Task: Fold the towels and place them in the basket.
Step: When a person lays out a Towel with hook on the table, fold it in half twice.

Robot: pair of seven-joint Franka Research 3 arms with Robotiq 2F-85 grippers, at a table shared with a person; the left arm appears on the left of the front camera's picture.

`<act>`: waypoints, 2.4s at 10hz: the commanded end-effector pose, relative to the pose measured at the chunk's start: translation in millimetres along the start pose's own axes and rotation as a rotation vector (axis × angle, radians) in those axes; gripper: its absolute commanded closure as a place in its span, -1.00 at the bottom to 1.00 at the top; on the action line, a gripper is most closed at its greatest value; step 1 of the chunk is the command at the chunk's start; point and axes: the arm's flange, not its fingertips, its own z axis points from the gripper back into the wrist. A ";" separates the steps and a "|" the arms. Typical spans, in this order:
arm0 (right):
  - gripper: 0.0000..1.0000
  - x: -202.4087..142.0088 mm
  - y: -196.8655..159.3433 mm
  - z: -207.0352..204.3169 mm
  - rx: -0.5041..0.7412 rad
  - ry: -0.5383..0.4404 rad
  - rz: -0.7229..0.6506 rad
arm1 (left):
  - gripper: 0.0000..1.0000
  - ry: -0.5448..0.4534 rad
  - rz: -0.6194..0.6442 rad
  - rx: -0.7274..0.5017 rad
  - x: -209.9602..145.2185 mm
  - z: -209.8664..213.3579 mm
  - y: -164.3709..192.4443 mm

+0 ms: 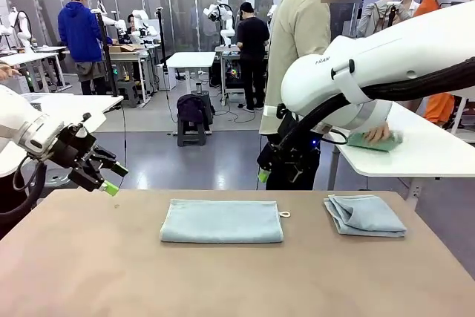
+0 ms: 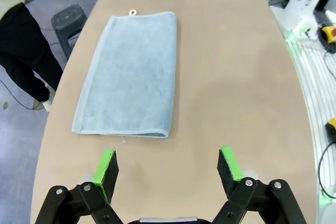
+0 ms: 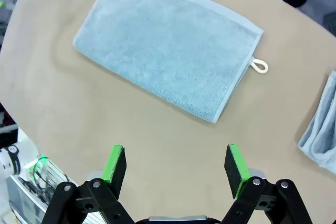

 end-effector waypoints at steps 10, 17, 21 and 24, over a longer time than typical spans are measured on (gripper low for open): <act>-0.89 0.1 -34.5 -114.8 -0.109 0.025 -0.416 | -0.91 0.009 -0.003 0.004 -2.1 4.9 -0.8; -1.00 9.6 -55.0 -151.9 -0.183 -0.016 -0.423 | -0.91 0.009 -0.003 0.004 -2.1 4.9 -0.8; -1.00 13.3 -55.9 -164.6 -0.202 -0.014 -0.423 | -0.91 0.009 -0.003 0.004 -2.1 4.9 -0.8; -1.00 16.1 -53.3 -172.9 -0.221 -0.017 -0.433 | -0.91 0.009 -0.003 0.004 -2.1 4.9 -0.8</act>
